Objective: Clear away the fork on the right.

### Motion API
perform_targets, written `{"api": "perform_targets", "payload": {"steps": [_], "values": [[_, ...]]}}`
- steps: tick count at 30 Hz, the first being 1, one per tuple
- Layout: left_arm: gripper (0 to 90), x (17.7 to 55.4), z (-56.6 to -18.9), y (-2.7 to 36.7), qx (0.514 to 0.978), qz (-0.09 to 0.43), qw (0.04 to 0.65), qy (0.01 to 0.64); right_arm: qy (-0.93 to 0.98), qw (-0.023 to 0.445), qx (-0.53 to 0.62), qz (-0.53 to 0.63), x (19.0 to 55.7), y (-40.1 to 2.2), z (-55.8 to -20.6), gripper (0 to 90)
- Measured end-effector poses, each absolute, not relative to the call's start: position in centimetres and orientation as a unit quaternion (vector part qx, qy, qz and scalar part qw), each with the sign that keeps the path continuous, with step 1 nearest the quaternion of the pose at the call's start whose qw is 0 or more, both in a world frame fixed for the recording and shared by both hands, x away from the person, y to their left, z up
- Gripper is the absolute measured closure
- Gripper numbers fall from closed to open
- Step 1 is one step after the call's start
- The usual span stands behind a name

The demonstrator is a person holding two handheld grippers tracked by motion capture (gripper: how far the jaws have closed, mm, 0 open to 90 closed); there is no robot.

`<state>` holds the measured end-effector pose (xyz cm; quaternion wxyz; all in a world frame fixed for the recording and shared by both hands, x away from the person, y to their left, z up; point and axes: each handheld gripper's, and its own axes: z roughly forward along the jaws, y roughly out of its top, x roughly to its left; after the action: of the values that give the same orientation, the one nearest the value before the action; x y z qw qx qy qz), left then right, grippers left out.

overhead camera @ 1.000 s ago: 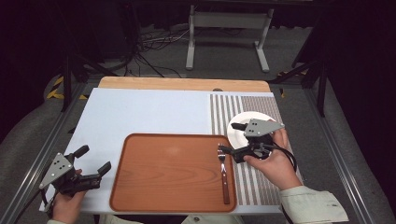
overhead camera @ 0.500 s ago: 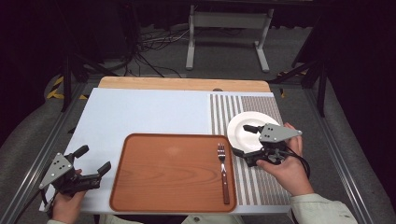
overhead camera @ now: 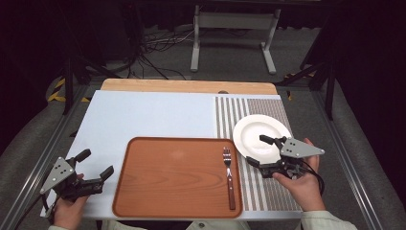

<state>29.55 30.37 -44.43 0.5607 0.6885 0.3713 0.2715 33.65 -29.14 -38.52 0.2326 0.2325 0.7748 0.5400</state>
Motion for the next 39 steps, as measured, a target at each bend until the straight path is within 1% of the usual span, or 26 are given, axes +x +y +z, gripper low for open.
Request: {"api": "perform_targets", "payload": {"steps": [17, 25, 31, 39], "values": [[0.2, 29.6, -44.5, 30.5, 0.685, 0.274, 0.560, 0.377, 0.744, 0.223, 0.277, 0.566, 32.8, -32.7, -42.9, 15.3], [0.2, 29.6, -44.5, 30.5, 0.685, 0.273, 0.561, 0.376, 0.740, 0.220, 0.294, 0.564, 32.4, -33.4, -43.9, 15.3], [0.2, 29.6, -44.5, 30.5, 0.685, 0.271, 0.563, 0.375, 0.753, 0.222, 0.301, 0.541, 31.9, -33.2, -44.9, 15.3], [0.2, 29.6, -44.5, 30.5, 0.685, 0.270, 0.563, 0.375, 0.750, 0.219, 0.315, 0.539, 31.8, -33.4, -45.1, 15.4]]}}
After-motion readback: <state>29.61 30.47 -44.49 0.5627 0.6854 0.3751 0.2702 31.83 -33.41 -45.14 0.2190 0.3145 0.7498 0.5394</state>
